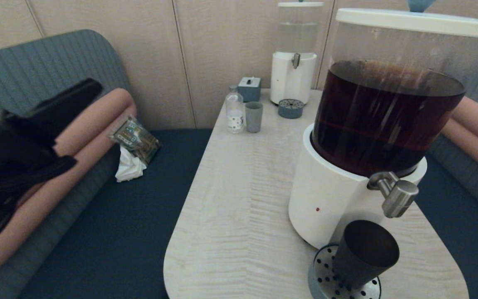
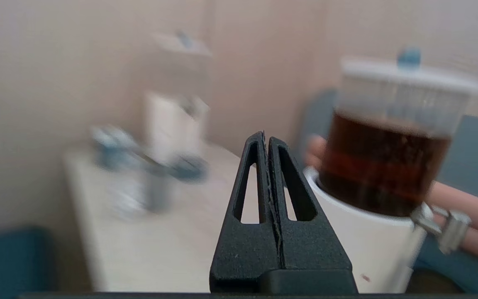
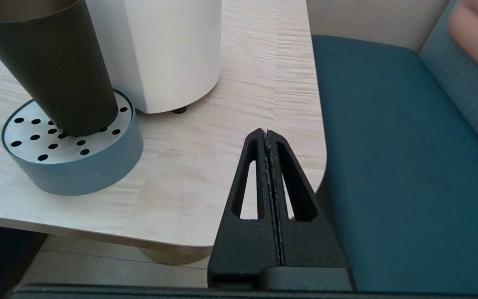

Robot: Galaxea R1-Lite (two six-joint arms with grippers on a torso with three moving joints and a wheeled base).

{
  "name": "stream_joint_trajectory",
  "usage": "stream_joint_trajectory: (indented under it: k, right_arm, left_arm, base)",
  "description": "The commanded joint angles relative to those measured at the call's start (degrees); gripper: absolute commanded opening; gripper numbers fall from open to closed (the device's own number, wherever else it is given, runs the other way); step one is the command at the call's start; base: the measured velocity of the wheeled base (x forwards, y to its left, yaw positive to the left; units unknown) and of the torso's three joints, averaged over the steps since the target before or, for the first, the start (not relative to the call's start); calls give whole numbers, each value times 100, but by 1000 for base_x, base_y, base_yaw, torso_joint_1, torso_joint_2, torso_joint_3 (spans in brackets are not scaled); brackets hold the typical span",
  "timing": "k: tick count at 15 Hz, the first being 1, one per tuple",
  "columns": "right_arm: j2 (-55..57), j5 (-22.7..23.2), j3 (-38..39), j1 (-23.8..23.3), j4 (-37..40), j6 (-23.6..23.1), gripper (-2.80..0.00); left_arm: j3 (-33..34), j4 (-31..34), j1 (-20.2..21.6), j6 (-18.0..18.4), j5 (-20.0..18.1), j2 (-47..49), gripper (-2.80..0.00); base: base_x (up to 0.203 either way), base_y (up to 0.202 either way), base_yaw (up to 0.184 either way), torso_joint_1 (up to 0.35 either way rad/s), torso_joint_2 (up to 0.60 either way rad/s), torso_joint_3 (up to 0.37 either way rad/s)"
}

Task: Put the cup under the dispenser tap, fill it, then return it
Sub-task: Turn on the faucet

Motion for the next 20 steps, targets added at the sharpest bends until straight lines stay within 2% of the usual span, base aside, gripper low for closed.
stream_joint_trajectory:
  k: [1,4,8,13,15,17,20]
  right_arm:
    - [-2,2,53,-2,-2,-5,-280]
    - [-2,-4,53,-1,-2,-5,-280]
    - [-2,2,53,-2,-2,-5,-280]
    - [-2,2,53,-2,-2,-5,-280]
    - [-2,2,53,7,-2,-5,-280]
    - [-2,2,53,-2,-2,-5,-280]
    - [-2,2,53,-2,-2,-5,-280]
  left_arm:
    - [62,420,647,-41,-135,-1512,-280]
    - [189,1121,1261,-79,-350,-2851,-280]
    - [251,2215,1449,188,-412,-4217,-280]
    - [252,4235,1458,1027,-376,-5528,-280]
    - [350,4334,1182,1297,-200,-5601,-280]
    - [448,4672,919,1495,158,-5815,-280]
    - [628,5737,909,1597,224,-6635,-280]
  base:
    - [0,0,0,0,0,0]
    - [0,0,0,0,0,0]
    - [0,0,0,0,0,0]
    - [0,0,0,0,0,0]
    - [0,0,0,0,0,0]
    - [0,0,0,0,0,0]
    - [0,0,0,0,0,0]
